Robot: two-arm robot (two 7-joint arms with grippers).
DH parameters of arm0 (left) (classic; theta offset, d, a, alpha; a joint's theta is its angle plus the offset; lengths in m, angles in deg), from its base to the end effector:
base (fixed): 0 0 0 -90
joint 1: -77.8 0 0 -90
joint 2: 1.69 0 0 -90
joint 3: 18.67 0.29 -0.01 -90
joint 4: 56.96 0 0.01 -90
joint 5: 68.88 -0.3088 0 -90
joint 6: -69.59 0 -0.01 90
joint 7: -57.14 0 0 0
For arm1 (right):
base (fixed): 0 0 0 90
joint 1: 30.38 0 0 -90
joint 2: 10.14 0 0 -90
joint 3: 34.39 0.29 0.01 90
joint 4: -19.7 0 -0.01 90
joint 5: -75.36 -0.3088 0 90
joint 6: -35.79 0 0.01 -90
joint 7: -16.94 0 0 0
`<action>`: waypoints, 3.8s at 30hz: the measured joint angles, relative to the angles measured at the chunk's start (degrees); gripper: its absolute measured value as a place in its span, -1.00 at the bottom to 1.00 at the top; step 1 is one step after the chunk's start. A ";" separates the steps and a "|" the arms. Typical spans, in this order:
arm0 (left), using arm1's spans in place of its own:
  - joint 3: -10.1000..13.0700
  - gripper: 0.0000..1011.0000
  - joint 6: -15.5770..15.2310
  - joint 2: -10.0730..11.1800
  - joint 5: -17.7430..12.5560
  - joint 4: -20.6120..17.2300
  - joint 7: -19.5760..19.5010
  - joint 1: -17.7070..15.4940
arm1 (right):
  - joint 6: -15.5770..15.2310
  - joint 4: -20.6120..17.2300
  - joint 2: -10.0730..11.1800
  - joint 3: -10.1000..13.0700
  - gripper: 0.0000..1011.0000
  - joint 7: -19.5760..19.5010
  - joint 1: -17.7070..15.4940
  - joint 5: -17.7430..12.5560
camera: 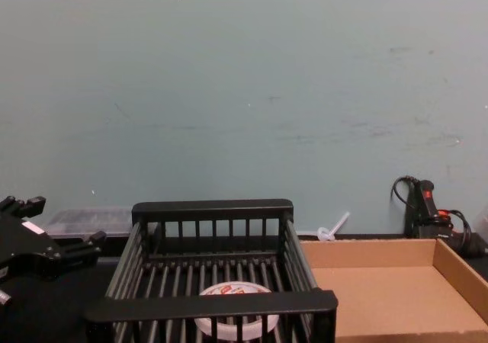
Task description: Pick up the white tape and place it into the black box , Pick up the silver tape and place it into the brown box.
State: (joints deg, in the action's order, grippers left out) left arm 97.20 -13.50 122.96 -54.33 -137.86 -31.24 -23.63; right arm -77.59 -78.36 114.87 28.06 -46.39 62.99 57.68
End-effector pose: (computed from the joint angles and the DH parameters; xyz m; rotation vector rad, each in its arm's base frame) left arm 0.3581 0.0827 -0.3023 0.3045 -0.2850 1.2478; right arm 0.3063 -0.0240 -0.2820 -0.5481 0.1723 -0.6535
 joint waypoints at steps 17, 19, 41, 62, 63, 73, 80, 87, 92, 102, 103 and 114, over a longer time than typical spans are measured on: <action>0.00 0.98 0.00 0.00 0.00 0.00 0.00 0.00 | 0.67 -0.75 -0.51 2.34 -0.71 -1.33 -0.46 -1.52; 0.00 0.98 0.00 0.00 0.00 0.00 0.00 0.00 | 0.77 -0.84 -0.73 2.98 -0.71 -1.81 -0.39 -1.81; 0.00 0.98 0.00 0.00 0.00 0.00 0.00 0.00 | 0.90 5.41 -5.23 7.77 -0.71 -6.73 8.51 -1.38; 0.00 0.98 0.00 0.00 0.00 0.00 0.00 0.00 | 1.00 15.66 -9.36 7.44 -0.71 -6.79 16.83 3.15; 0.00 0.98 0.00 0.00 0.00 0.00 0.00 0.00 | 1.00 15.80 -9.43 7.49 -0.71 -6.76 16.89 3.22; 0.00 0.98 0.00 0.00 0.00 0.00 0.00 0.00 | 0.97 15.71 -9.36 7.54 -0.71 -6.71 16.87 3.26; 0.00 0.98 0.00 0.00 0.00 0.00 0.00 0.00 | 0.97 15.58 -9.31 7.51 -0.58 -6.71 16.79 3.18; 0.00 0.98 0.00 0.00 0.00 0.00 0.00 0.00 | 0.97 15.52 -9.28 7.46 -0.16 -6.71 16.75 3.11; 0.00 0.98 0.00 0.00 0.00 0.00 0.00 0.00 | 0.97 15.49 -9.25 7.45 0.12 -6.71 16.73 3.08; 0.00 0.98 0.00 0.00 0.00 0.00 0.00 0.00 | 0.97 15.43 -9.23 7.45 0.76 -6.71 16.69 3.04; 0.00 0.98 0.00 0.00 0.00 0.00 0.00 0.00 | 0.97 15.43 -9.23 7.45 0.78 -6.71 16.69 3.04; 0.00 0.98 0.00 0.00 0.00 0.00 0.00 0.00 | 0.97 15.43 -9.23 7.45 0.98 -6.71 16.69 3.04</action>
State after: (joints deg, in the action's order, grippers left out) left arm 97.20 -13.50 122.95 -54.33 -137.86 -31.24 -23.63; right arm -76.62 -62.92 105.64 35.51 -53.10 79.68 60.72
